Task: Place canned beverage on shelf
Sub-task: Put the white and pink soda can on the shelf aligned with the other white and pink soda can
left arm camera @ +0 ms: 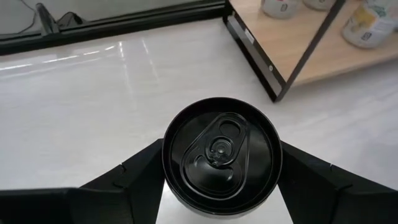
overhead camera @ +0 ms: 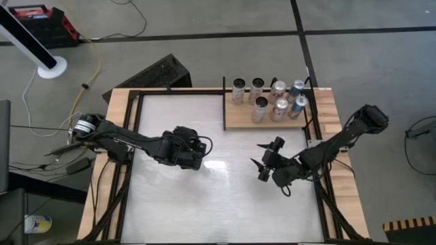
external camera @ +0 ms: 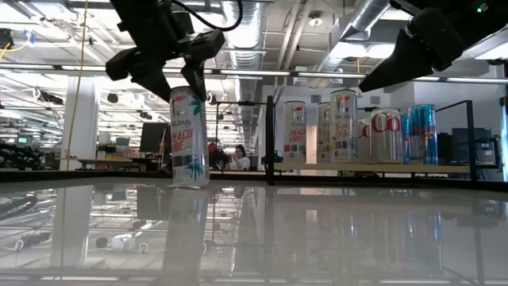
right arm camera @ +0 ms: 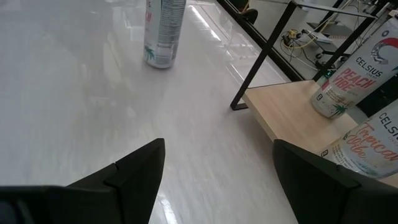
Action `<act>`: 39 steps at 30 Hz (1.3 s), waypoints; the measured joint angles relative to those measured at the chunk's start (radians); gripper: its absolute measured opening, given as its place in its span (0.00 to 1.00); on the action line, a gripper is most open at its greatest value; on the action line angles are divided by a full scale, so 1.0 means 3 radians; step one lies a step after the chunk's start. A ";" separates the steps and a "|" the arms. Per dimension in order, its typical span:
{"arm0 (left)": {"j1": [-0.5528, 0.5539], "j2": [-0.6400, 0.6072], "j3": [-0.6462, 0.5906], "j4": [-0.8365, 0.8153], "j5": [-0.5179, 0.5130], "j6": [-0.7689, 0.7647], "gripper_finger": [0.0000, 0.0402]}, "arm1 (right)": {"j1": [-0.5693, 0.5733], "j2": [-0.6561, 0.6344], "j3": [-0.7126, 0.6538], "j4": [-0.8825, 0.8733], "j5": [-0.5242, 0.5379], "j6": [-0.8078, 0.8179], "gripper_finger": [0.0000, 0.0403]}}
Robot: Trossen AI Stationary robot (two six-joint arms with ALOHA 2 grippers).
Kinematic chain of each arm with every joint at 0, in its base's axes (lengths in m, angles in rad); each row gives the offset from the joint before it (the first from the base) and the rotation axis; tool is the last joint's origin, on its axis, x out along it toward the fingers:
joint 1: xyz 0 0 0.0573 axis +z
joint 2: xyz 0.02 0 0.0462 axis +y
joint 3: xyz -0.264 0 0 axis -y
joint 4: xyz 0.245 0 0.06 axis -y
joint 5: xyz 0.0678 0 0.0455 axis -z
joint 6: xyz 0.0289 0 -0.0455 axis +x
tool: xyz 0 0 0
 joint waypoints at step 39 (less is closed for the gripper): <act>0.0035 -0.0082 0.0001 0.0061 -0.0072 0.0795 0.75 | 0.0000 0.0001 0.0000 -0.0001 -0.0005 0.0001 0.80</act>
